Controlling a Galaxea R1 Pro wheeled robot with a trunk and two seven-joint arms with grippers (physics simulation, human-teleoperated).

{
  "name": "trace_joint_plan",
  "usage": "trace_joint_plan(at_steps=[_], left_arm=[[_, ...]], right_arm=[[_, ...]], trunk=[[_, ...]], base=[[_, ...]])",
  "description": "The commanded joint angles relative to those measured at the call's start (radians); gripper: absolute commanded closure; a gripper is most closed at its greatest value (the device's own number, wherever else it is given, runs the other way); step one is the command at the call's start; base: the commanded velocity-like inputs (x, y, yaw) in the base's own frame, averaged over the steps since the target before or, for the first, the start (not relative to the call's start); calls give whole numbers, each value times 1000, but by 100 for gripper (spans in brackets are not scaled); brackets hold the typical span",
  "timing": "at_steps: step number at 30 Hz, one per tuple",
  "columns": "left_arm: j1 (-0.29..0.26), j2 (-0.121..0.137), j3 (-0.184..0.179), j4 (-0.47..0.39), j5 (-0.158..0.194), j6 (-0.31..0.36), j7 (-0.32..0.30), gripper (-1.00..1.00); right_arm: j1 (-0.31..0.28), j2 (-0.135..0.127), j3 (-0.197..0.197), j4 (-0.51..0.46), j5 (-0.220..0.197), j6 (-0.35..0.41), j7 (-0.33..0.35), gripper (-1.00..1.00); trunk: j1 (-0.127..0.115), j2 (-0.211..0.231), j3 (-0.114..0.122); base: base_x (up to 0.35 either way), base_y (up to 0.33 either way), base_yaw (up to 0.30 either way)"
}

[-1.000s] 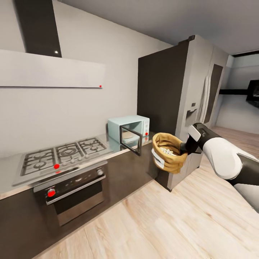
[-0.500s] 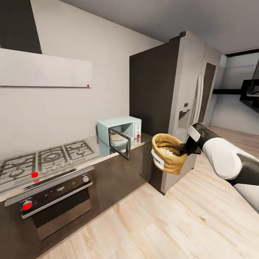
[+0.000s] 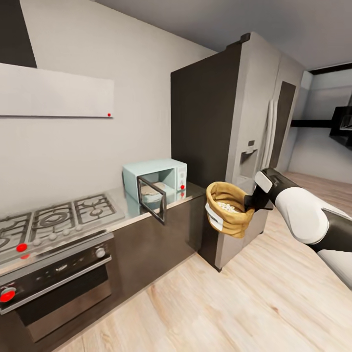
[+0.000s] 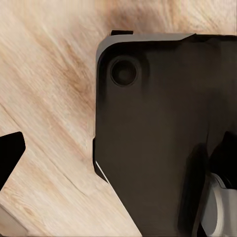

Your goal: In the kitchen, take the popcorn bag from the countertop, put it into the microwave, and heat it until the popcorn is cooked so the cooked popcorn ends up inside the bag.

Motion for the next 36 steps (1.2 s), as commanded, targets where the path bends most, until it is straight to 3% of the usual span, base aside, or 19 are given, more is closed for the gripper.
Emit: trace_joint_plan(at_steps=[1, 9, 36], left_arm=[[0, 0, 3, 0, 0, 0, 3, -100], [0, 0, 3, 0, 0, 0, 3, -100], [0, 0, 1, 0, 0, -2, 4, -100]], right_arm=[[-1, 0, -9, 4, 7, 3, -1, 100], [-1, 1, -9, 10, 7, 3, -1, 100], [-1, 2, -9, 10, 7, 3, -1, 100]], trunk=[[1, -1, -3], [1, -1, -15], [1, -1, -37]], base=[[234, -211, 0], [234, -211, 67], [151, -154, 245]])
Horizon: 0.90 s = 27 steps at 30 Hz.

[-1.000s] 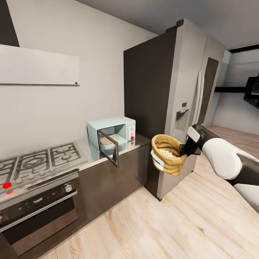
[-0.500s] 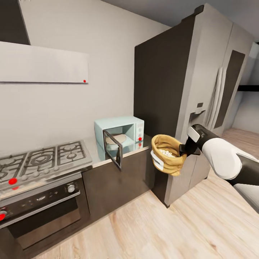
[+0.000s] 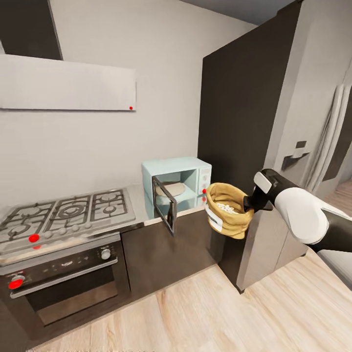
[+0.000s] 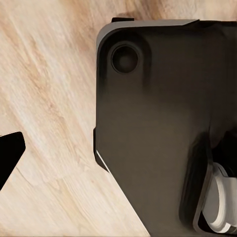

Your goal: In the kitchen, take the popcorn bag from the countertop, put it into the microwave, and heat it until the popcorn is cooked so the cooked popcorn ends up inside the bag.

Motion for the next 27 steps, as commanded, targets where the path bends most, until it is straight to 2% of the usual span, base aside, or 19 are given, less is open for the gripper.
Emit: trace_joint_plan(at_steps=[1, 5, 9, 19, 27], left_arm=[[-1, 0, 3, 0, 0, -1, 3, -100], [-1, -1, 3, 0, 0, -1, 2, -100], [-1, -1, 3, 0, 0, -1, 2, -100], [-1, 0, 3, 0, 0, -1, 1, -100], [-1, -2, 3, 0, 0, -1, 1, -100]], right_arm=[[-1, 0, -9, -1, 7, 4, -1, 100], [-1, 0, -9, 0, 7, 4, -2, 100], [-1, 0, -9, 0, 7, 4, -2, 100], [-1, 0, -9, 0, 7, 4, -1, 100], [-1, 0, -9, 0, 7, 4, -2, 100]], trunk=[[0, -1, -2], [0, -1, -5], [0, -1, -6], [0, -1, -6], [0, -1, -6]], base=[[23, -20, 248], [5, -4, 243], [52, -46, 75], [217, -197, 13], [227, -210, 232]])
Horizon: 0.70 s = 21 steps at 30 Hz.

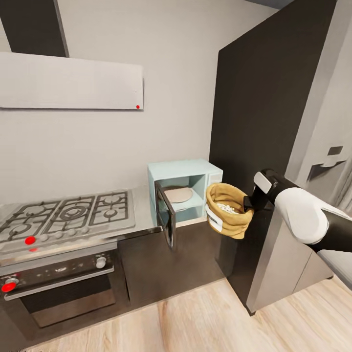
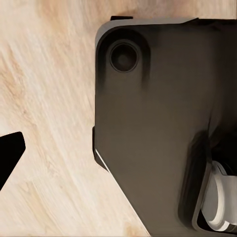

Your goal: In the kitchen, take the popcorn bag from the countertop, put it into the microwave, and heat it until the popcorn is cooked so the cooked popcorn ends up inside the bag.

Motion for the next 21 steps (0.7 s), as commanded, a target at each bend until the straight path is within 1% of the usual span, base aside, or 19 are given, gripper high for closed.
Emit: trace_joint_plan(at_steps=[1, 6, 10, 13, 16, 21], left_arm=[[-1, 0, 2, 0, 0, -1, 3, -100], [-1, -1, 2, 0, 0, -1, 3, -100], [-1, -1, 2, 0, 0, -1, 3, -100], [-1, -18, 4, -5, 0, -1, 3, -100], [-1, -28, 4, -5, 0, -1, 3, -100], [-1, -31, 4, -5, 0, -1, 3, -100]], right_arm=[[-1, 0, -9, -1, 7, 4, 0, 100], [-1, 0, -9, 3, 7, 4, 0, 100], [-1, 0, -9, 40, 7, 2, 0, 100], [6, -17, -9, 23, 4, 17, 5, 100], [7, -32, -9, 24, 3, 11, 6, 100], [7, -31, -9, 25, 2, -17, 5, 100]], trunk=[[1, -1, -1], [1, -1, -1], [1, -1, -1], [1, -1, -2], [1, -1, -2], [1, -1, -2]], base=[[190, -212, 255], [153, -214, 248], [98, -214, 57], [0, 0, 0], [0, 0, 0], [0, 0, 1]])
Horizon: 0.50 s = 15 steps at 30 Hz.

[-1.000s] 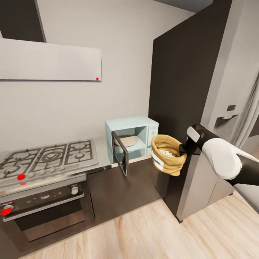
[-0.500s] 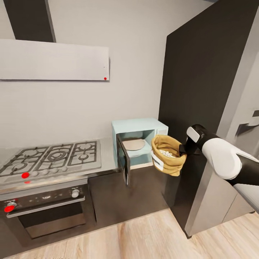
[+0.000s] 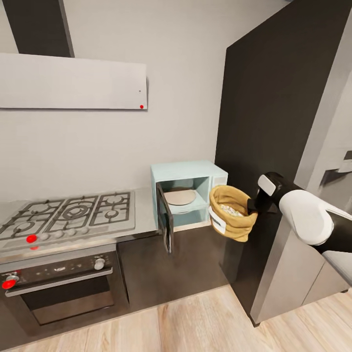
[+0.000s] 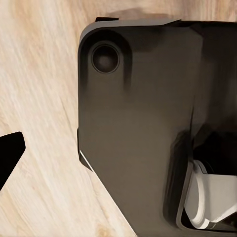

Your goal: In the kitchen, take the popcorn bag from the countertop, put it into the microwave, and heat it until the popcorn is cooked so the cooked popcorn ends up inside the bag.

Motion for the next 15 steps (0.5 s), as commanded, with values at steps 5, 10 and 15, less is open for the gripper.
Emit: trace_joint_plan(at_steps=[5, 10, 15], left_arm=[[0, -1, 3, 0, 0, -1, 3, -100], [0, -1, 3, 0, 0, -2, 5, -100], [0, -1, 3, 0, 0, -2, 7, -100]], right_arm=[[-1, 1, -9, -1, 7, -4, -2, 100], [-1, 1, -9, -1, 7, -4, -2, 100], [-1, 1, -10, -1, 7, -4, -2, 100]], trunk=[[0, -1, -2], [0, -1, -2], [0, -1, -2]], base=[[0, 0, 176], [0, 0, 247], [0, -146, 242]])
